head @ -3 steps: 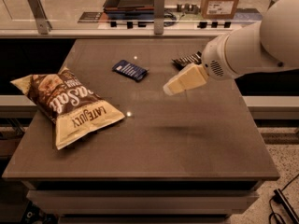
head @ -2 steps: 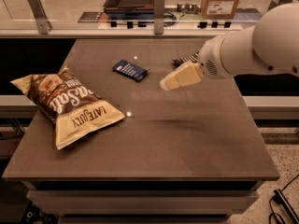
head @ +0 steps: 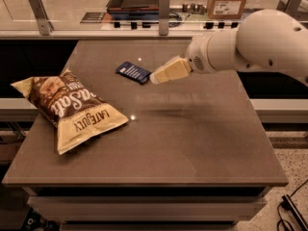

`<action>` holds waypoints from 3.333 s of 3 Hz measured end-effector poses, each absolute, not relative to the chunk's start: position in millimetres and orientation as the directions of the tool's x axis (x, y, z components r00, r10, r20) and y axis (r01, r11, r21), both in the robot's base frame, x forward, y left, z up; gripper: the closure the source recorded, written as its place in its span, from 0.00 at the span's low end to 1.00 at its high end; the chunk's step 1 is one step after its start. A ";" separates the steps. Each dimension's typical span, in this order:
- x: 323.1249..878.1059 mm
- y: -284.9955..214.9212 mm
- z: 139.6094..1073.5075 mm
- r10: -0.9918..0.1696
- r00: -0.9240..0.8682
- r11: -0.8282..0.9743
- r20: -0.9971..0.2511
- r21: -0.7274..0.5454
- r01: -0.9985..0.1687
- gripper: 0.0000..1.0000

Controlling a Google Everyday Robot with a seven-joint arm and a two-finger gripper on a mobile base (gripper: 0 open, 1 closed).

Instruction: Pick rxbar blueberry

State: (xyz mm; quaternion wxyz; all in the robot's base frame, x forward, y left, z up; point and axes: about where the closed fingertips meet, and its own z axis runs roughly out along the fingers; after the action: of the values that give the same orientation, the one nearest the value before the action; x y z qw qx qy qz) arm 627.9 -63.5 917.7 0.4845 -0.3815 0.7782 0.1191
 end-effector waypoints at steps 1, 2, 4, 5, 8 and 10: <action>647.8 -35.2 904.5 -0.481 -0.218 0.625 -0.849 -0.158 -0.764 0.00; 665.0 -8.5 886.4 -0.478 -0.217 0.596 -0.851 -0.133 -0.792 0.00; 693.6 33.4 857.1 -0.444 -0.237 0.596 -0.864 -0.087 -0.798 0.00; 703.4 47.7 844.0 -0.444 -0.251 0.604 -0.860 -0.081 -0.793 0.00; 732.3 44.5 808.8 -0.465 -0.320 0.644 -0.826 -0.067 -0.762 0.00; 731.6 47.7 807.8 -0.467 -0.319 0.640 -0.825 -0.065 -0.766 0.41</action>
Offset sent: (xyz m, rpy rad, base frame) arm 0.0602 0.0848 -0.0538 0.0539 0.0660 0.1554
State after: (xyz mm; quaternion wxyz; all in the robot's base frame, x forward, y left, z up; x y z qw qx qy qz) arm 731.6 47.7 807.8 0.4356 -0.3881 0.7938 0.1718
